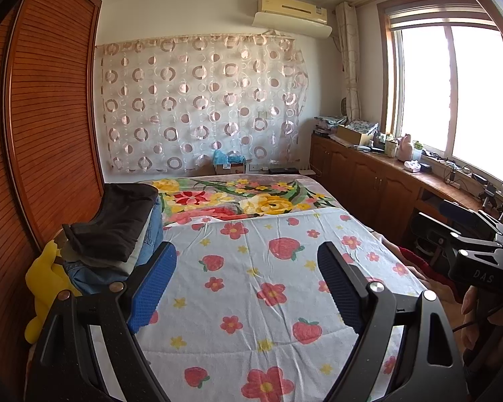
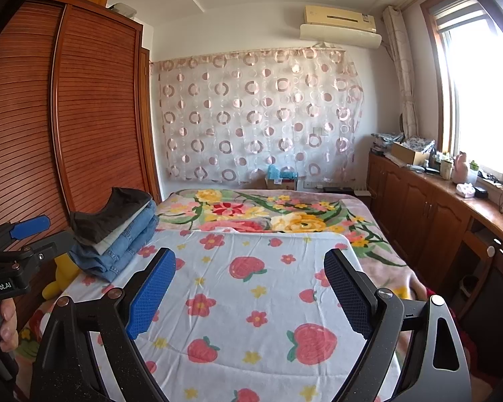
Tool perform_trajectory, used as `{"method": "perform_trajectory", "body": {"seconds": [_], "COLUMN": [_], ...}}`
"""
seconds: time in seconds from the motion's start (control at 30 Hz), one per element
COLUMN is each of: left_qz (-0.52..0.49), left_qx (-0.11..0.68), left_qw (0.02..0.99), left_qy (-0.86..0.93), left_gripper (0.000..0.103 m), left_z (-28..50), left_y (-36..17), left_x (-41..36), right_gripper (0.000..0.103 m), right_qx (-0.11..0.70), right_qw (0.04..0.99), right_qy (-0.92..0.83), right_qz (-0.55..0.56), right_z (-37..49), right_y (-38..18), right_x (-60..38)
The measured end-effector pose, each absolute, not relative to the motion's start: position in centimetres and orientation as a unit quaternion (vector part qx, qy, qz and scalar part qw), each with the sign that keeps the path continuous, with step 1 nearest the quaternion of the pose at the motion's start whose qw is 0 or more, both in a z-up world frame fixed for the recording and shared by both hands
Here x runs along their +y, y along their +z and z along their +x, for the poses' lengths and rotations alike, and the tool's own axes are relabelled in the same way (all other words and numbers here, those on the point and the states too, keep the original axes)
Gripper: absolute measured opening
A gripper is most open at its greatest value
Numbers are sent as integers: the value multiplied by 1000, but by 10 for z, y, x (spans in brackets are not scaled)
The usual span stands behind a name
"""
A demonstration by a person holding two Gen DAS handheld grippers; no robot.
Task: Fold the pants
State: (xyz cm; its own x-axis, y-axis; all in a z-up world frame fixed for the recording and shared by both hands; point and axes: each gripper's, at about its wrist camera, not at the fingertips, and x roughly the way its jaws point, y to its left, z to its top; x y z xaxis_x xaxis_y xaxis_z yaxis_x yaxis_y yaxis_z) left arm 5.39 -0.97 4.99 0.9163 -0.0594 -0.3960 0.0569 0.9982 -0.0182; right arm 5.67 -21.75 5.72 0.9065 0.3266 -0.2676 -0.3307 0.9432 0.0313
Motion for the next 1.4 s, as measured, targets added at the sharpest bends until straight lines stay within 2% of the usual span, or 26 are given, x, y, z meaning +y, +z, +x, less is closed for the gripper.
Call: {"method": "perform_trajectory", "body": {"seconds": [1.4], "left_qz": [-4], "left_qx": [198], "left_qw": [980], "left_qy": [-32], "left_gripper": [87], "left_z": [53], "left_y": [50], "left_x": [4], "right_gripper": [91], "right_qx": [132], "right_qw": [977], "right_qy": [170], "right_qz": [-8], "right_z": [56], "right_y": [55], "right_x": [-214]}}
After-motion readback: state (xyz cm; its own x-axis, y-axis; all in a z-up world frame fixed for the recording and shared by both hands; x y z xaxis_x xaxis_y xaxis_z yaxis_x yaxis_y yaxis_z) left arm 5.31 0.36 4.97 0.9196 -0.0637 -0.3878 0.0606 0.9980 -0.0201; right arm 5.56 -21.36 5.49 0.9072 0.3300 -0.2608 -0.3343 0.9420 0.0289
